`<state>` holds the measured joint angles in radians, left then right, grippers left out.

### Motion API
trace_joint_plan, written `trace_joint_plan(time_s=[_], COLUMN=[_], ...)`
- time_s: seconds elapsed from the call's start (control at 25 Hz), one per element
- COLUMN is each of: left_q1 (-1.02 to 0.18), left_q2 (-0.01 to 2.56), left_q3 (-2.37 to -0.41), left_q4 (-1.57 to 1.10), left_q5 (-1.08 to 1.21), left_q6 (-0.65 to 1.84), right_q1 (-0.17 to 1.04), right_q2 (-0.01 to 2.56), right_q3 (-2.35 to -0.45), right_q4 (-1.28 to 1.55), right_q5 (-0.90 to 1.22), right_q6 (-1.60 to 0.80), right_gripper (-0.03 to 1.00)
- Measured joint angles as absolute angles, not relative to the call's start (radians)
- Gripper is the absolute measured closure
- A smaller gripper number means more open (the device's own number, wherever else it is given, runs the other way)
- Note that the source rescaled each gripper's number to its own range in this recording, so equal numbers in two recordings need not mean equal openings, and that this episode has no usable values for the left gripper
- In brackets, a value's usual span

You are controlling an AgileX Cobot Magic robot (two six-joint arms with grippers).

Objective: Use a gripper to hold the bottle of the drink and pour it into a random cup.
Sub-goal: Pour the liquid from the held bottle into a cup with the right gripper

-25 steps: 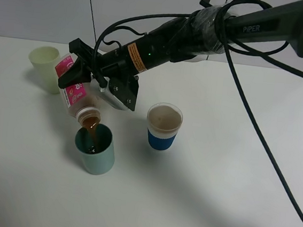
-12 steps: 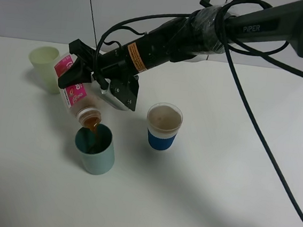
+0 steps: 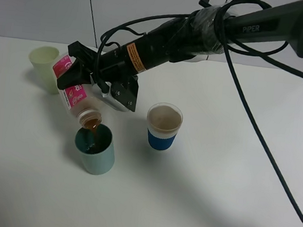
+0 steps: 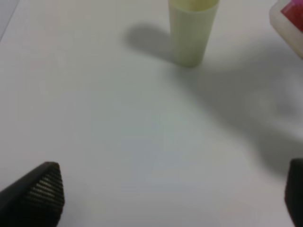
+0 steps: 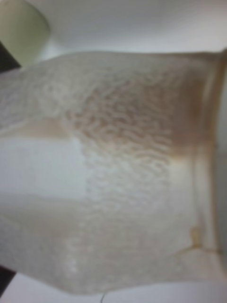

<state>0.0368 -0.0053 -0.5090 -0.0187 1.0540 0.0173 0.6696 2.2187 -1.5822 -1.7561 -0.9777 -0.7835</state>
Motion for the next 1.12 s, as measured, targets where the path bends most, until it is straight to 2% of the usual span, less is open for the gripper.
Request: trace_joint_plan(time_s=[1.12], left_q1=[0.037], left_q2=[-0.005], left_q3=[-0.509], left_q4=[-0.019], left_q5=[1.054], left_q6=[0.017], right_q1=[0.686], right_q2=[2.198], right_q3=[-1.582], right_q4=[-1.753], right_q5=[-0.979], right_q6=[-0.977], right_gripper=[0.97])
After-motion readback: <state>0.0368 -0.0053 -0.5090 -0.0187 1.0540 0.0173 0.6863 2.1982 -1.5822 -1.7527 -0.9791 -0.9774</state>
